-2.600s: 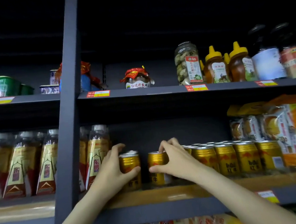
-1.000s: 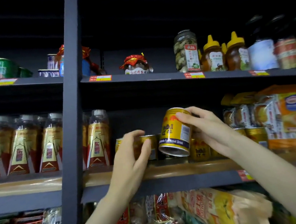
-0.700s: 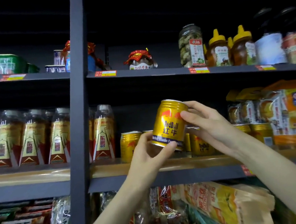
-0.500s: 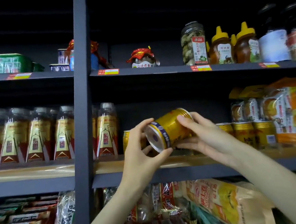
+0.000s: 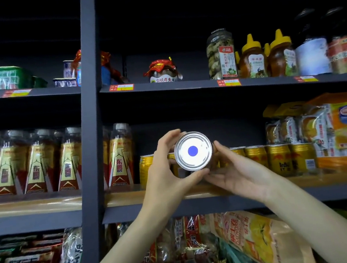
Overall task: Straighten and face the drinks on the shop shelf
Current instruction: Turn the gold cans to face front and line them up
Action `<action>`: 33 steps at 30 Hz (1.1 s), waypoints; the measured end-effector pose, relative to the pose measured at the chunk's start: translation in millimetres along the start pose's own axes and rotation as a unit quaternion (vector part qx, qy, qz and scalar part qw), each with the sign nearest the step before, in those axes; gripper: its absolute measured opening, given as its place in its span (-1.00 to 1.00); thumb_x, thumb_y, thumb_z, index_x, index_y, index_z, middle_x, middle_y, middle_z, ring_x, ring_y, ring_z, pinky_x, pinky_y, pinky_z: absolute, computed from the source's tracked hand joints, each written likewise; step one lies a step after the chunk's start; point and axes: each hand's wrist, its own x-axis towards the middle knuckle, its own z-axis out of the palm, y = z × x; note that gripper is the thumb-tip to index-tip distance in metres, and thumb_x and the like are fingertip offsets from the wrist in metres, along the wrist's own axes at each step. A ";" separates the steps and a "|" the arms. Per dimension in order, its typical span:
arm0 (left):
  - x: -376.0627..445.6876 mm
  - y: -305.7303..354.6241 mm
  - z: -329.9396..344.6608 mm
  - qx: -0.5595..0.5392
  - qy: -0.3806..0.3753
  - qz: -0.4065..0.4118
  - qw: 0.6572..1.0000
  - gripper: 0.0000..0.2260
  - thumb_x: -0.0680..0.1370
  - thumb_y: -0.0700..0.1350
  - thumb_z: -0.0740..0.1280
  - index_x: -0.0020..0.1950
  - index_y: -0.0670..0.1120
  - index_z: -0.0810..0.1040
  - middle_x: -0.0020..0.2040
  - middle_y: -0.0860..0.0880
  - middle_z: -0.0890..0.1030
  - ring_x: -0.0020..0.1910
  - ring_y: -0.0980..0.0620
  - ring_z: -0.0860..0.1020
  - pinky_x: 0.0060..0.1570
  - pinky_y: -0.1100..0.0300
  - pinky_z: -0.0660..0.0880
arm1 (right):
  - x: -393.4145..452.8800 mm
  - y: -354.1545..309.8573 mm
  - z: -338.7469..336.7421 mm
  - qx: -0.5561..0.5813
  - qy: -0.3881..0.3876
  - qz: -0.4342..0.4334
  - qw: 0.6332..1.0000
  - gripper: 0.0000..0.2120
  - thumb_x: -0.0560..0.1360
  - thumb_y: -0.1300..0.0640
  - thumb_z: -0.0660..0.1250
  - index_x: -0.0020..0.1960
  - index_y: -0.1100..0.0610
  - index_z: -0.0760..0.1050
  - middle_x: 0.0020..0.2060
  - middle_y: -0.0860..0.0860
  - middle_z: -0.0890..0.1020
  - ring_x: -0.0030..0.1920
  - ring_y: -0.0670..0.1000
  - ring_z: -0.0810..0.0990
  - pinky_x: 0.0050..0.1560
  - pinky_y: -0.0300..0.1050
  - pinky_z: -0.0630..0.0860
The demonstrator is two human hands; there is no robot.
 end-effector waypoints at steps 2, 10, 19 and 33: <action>-0.1 0.3 2.6 -0.009 -0.020 -0.019 1.000 -0.33 0.31 -0.06 0.52 0.31 0.11 0.26 0.22 0.29 0.40 0.23 0.38 0.38 0.11 0.48 0.38 | 3.1 -1.5 -5.5 -0.025 0.001 -0.051 0.998 -0.66 0.42 0.07 0.37 0.15 0.19 0.49 0.02 0.28 0.63 -0.05 0.18 0.69 -0.16 -0.03 0.65; 1.7 -12.5 4.4 -0.163 -0.038 -0.172 0.971 -0.50 0.30 -0.07 0.47 0.20 0.08 0.41 0.13 -0.03 0.58 -0.02 0.09 0.63 -0.08 0.25 0.58 | 2.7 -8.3 -10.6 -0.132 -0.019 -0.231 0.964 -0.46 0.25 0.22 0.43 0.22 0.06 0.48 0.18 0.05 0.56 0.17 0.01 0.58 0.10 -0.07 0.57; 2.8 -19.1 1.3 0.033 -0.039 -0.008 0.999 -0.41 0.34 -0.20 0.52 0.19 0.20 0.31 0.19 0.15 0.41 0.19 0.31 0.41 0.06 0.46 0.44 | 8.3 -3.9 -2.8 -0.132 0.009 -0.192 0.972 -0.40 0.17 0.16 0.50 0.18 0.08 0.42 0.13 0.11 0.55 0.08 0.06 0.61 0.07 -0.04 0.58; 7.3 -48.0 -28.0 0.175 -0.019 -0.055 0.983 -0.68 0.52 -0.19 0.32 0.25 -0.03 0.40 0.14 0.09 0.48 0.02 0.34 0.42 -0.09 0.64 0.32 | 11.1 -9.0 -14.3 -0.590 0.028 -0.491 0.640 -0.06 0.27 0.20 0.58 0.35 -0.30 0.06 0.18 -0.40 0.31 0.31 -0.18 0.34 0.35 -0.08 0.33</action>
